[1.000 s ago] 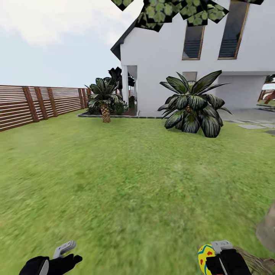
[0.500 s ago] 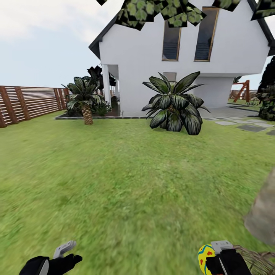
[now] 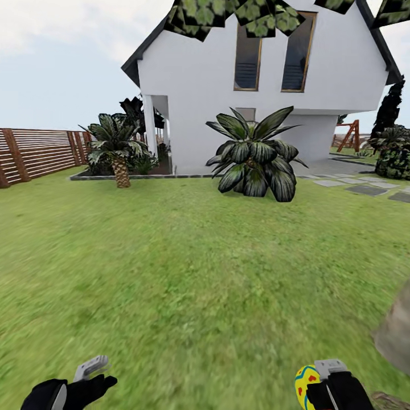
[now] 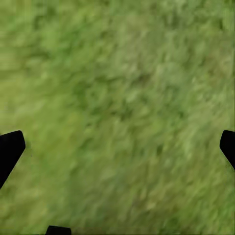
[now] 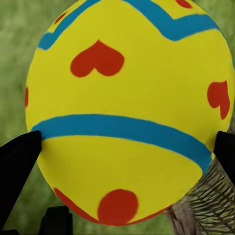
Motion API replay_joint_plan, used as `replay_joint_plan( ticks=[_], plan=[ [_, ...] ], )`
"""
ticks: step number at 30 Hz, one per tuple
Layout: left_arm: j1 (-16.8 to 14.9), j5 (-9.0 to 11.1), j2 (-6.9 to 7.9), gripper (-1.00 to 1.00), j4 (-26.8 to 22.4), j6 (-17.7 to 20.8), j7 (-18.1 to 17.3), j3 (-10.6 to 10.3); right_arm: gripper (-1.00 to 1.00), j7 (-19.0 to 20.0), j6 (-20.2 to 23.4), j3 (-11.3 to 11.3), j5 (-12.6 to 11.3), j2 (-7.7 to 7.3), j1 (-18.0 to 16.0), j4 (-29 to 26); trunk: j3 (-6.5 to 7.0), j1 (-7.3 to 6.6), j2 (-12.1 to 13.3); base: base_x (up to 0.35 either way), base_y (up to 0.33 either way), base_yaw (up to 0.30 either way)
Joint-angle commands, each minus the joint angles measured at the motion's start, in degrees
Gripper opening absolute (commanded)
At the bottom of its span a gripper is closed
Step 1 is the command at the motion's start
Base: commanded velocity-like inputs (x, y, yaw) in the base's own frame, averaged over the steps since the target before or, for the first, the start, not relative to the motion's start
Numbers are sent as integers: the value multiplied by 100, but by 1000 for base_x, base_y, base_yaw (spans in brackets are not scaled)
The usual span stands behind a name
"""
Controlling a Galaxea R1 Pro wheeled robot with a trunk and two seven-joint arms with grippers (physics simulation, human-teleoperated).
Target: Take the three Easter eggs out of the wicker basket on the lawn in the garden, then place them on the lawn next to a single tree (choose any tree) so that all three eggs are next to the same tree and none are left in the basket.
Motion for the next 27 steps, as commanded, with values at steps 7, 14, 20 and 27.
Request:
replay_joint_plan(
  ticks=[7, 14, 20, 27],
  plan=[
    [-3, 78, 327, 100, -1117, 48, 54, 46, -100, 50, 27, -16, 59, 33, -3, -62, -7, 3, -3, 334, 110, 0],
    [-3, 76, 293, 100, -1432, 51, 59, 44, -100, 49, 27, -28, 55, 2, -4, -97, -7, 3, -3, 344, 91, 0],
    [-3, 73, 286, 100, -1328, 54, 63, 39, -100, 49, 27, -56, 61, 27, -2, -83, -7, 3, -3, 345, 110, 0],
    [-3, 74, 283, 100, -1318, 61, 63, 30, -100, 43, 27, -54, 61, 27, -4, -81, -7, 3, -3, 345, 107, 0]
  ],
)
